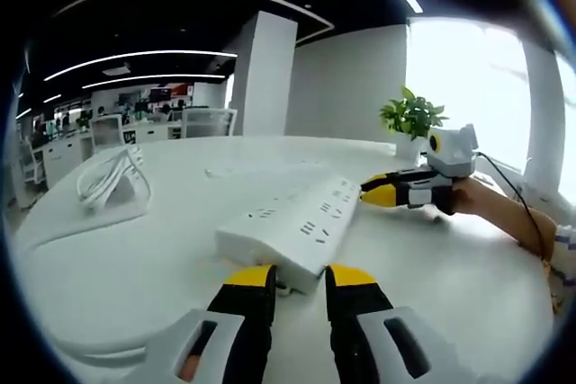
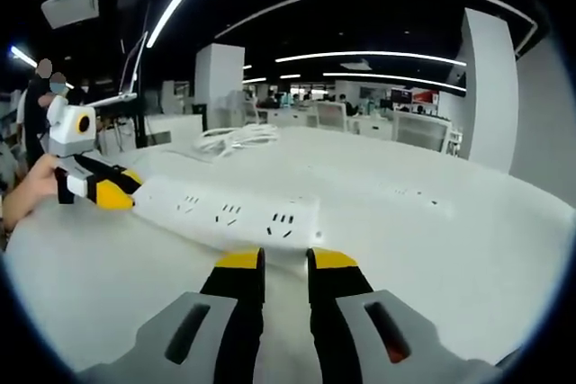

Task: Straighten the power strip on the desk, plug the charger into it

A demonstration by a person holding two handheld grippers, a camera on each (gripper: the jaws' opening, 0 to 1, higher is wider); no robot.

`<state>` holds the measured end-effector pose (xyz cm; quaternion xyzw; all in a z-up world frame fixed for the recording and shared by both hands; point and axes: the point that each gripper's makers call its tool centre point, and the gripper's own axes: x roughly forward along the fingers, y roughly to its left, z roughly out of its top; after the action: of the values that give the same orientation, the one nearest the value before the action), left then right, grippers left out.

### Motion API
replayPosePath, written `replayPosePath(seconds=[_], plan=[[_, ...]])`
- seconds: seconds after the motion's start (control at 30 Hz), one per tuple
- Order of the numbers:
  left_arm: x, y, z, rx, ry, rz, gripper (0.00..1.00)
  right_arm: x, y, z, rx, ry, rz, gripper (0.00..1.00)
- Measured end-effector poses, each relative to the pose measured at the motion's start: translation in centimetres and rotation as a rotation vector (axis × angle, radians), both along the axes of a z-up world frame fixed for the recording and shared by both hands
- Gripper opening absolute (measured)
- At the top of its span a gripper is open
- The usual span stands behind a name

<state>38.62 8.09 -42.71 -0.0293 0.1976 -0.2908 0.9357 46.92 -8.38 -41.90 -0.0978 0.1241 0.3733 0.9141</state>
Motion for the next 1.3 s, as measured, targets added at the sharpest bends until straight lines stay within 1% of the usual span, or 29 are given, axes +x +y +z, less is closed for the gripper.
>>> replayPosePath(seconds=[0.17, 0.37, 0.73, 0.8, 0.87, 1.07, 1.3], plan=[[-0.1, -0.1, -0.1, 0.016, -0.003, -0.003, 0.23, -0.1, 0.0, 0.0, 0.001, 0.002, -0.004, 0.19], [-0.2, -0.1, -0.1, 0.001, 0.002, -0.004, 0.23, -0.5, 0.0, 0.0, 0.005, 0.007, -0.002, 0.19], [-0.1, 0.0, -0.1, 0.015, 0.002, 0.006, 0.23, -0.7, -0.1, 0.0, 0.002, 0.01, -0.005, 0.19], [-0.1, 0.1, -0.1, 0.015, 0.002, 0.007, 0.23, -0.7, -0.2, 0.1, 0.001, 0.011, -0.005, 0.19], [0.0, 0.1, 0.0, 0.012, 0.003, 0.008, 0.23, -1.0, 0.0, 0.0, 0.001, 0.009, -0.007, 0.19], [-0.1, 0.1, 0.0, 0.014, 0.002, 0.009, 0.23, -0.9, -0.2, 0.0, 0.005, 0.011, -0.006, 0.19], [-0.1, 0.1, 0.0, 0.011, 0.004, 0.01, 0.23, -1.2, -0.1, 0.0, 0.002, 0.011, -0.004, 0.19]])
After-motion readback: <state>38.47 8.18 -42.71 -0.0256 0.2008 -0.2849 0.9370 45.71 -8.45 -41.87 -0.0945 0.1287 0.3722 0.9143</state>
